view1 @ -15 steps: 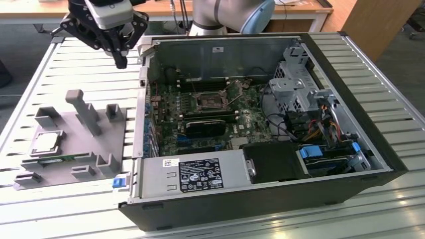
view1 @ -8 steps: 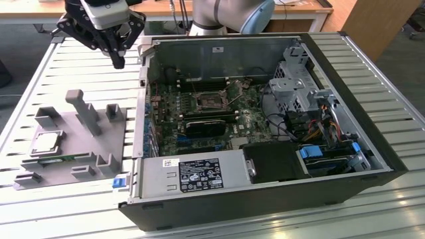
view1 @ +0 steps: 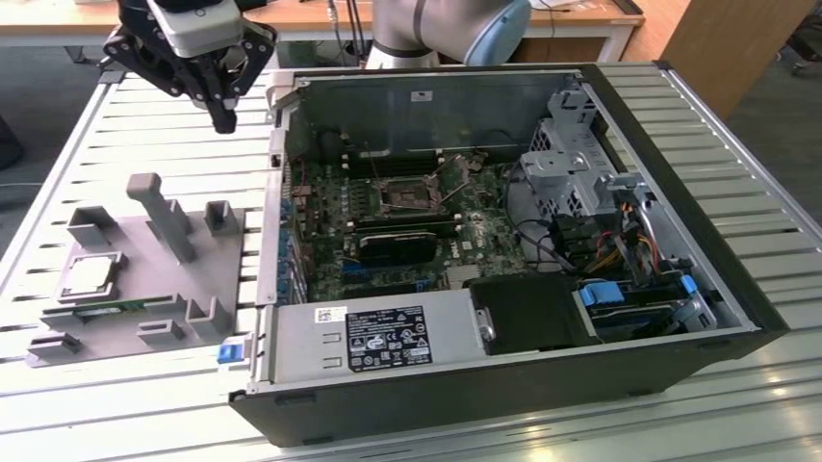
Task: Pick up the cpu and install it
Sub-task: 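Reach for the cpu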
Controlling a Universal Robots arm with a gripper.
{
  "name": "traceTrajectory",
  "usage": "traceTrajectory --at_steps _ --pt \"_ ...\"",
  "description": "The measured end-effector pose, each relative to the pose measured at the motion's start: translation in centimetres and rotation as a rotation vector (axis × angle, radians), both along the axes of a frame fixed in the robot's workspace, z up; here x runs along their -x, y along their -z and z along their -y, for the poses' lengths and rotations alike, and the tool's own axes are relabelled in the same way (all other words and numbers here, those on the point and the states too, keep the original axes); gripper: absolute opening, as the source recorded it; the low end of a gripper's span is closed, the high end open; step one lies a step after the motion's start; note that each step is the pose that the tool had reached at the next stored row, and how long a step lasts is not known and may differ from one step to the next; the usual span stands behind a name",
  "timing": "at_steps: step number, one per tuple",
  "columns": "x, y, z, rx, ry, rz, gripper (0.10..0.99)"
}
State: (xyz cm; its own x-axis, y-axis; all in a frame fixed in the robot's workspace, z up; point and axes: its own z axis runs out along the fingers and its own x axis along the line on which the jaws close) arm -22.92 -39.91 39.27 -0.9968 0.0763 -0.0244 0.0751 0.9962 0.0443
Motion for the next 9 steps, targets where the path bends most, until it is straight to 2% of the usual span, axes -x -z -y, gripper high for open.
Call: traceTrajectory --at_steps 9 --pt "0.45 0.01 0.00 0.000 0.000 0.0000 0.106"
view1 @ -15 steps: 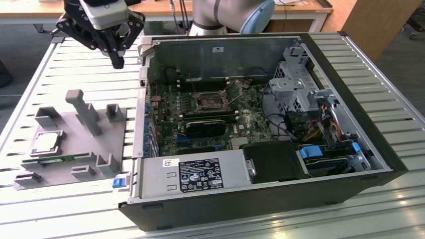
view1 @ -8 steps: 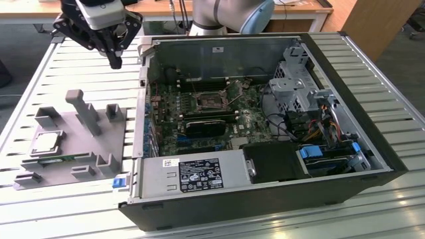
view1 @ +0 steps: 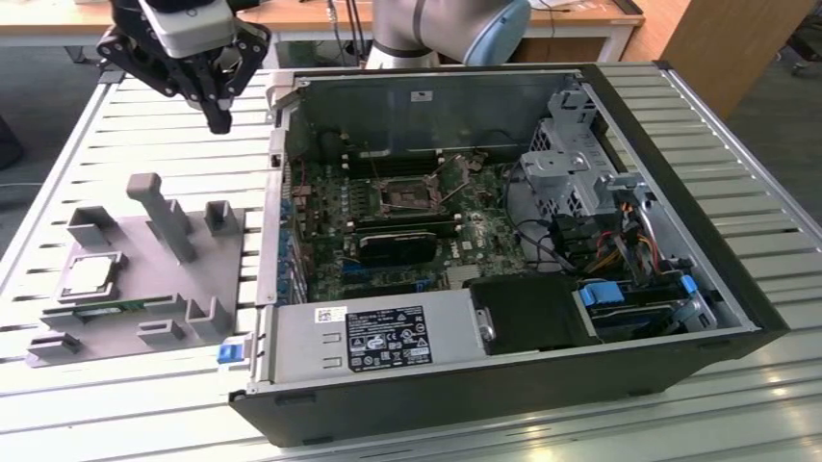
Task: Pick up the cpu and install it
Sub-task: 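Reach for the cpu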
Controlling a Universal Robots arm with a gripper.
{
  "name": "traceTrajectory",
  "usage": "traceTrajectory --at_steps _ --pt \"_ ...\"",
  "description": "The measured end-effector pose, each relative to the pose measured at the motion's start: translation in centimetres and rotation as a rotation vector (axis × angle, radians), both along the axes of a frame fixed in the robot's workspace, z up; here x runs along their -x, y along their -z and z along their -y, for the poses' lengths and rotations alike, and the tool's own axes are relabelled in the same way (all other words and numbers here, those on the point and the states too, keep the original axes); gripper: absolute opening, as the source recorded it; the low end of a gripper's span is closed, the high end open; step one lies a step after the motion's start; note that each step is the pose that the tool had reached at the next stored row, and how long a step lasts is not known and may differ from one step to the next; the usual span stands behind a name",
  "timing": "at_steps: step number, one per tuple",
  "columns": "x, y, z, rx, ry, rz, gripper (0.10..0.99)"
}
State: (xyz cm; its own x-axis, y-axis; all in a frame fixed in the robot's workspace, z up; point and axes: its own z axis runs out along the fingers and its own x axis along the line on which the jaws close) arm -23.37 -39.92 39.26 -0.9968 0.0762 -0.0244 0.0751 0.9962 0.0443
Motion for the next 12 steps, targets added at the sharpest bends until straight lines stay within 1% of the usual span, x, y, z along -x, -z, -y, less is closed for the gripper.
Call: traceTrajectory --at_steps 12 --pt "0.55 0.02 0.00 0.000 0.000 0.0001 0.106"
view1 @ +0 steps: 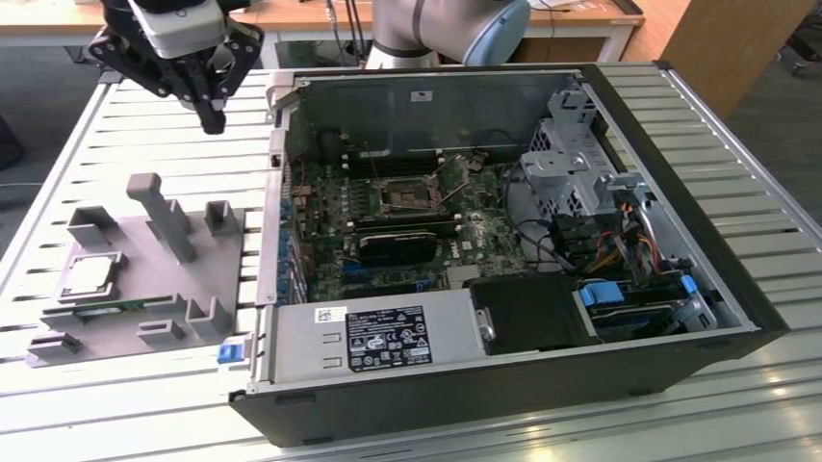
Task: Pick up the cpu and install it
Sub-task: 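Reach for the cpu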
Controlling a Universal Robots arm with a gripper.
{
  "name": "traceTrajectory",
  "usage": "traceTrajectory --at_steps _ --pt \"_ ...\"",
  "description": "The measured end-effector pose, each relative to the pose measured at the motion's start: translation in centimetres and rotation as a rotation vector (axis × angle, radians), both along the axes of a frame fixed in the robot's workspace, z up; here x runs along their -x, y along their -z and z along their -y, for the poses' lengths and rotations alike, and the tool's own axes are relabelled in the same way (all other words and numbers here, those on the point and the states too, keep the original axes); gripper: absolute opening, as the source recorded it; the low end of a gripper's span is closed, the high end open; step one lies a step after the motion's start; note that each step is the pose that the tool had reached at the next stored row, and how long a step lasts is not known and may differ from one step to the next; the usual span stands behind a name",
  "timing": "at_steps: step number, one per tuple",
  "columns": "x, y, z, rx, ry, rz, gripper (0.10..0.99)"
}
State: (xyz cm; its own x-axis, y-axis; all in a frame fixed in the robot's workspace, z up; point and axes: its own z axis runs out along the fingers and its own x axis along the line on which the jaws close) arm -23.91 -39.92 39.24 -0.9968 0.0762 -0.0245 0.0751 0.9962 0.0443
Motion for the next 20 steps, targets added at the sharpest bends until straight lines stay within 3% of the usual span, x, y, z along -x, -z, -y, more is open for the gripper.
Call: traceTrajectory --at_steps 20 --pt "0.81 0.03 0.00 0.000 0.000 0.0000 0.106"
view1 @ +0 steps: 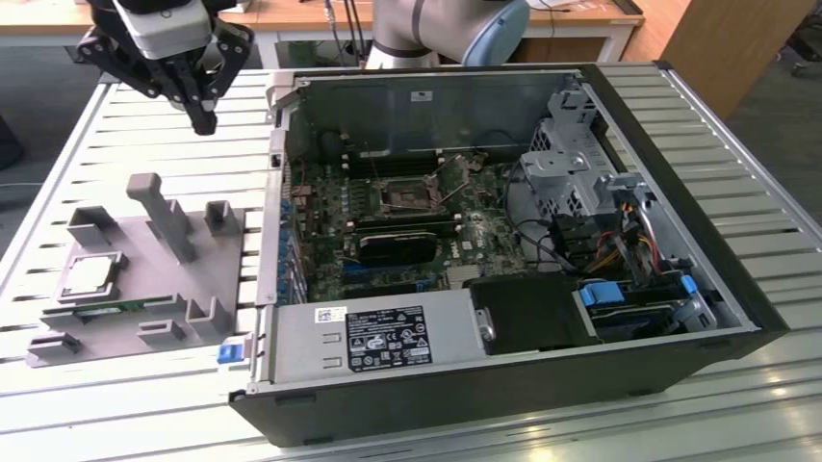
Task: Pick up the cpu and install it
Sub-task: 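Reach for the cpu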
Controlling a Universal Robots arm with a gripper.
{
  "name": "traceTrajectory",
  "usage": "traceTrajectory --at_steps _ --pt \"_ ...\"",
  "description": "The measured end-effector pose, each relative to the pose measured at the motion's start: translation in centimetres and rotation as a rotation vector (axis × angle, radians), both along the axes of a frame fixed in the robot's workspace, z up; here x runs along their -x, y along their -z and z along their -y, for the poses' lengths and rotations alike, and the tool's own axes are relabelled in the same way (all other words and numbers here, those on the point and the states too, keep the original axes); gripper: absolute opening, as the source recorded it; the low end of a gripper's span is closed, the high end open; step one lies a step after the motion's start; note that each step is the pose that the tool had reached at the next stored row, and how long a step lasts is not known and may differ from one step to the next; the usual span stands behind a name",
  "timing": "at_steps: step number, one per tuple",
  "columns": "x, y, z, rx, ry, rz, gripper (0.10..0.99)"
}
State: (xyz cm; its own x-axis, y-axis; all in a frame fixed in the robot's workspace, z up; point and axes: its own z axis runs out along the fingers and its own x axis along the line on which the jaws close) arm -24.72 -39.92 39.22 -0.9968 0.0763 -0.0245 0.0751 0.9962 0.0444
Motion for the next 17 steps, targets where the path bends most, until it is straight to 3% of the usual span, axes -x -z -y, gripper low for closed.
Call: traceTrajectory --at_steps 17 --pt "0.72 0.02 0.00 0.000 0.000 0.0000 0.106"
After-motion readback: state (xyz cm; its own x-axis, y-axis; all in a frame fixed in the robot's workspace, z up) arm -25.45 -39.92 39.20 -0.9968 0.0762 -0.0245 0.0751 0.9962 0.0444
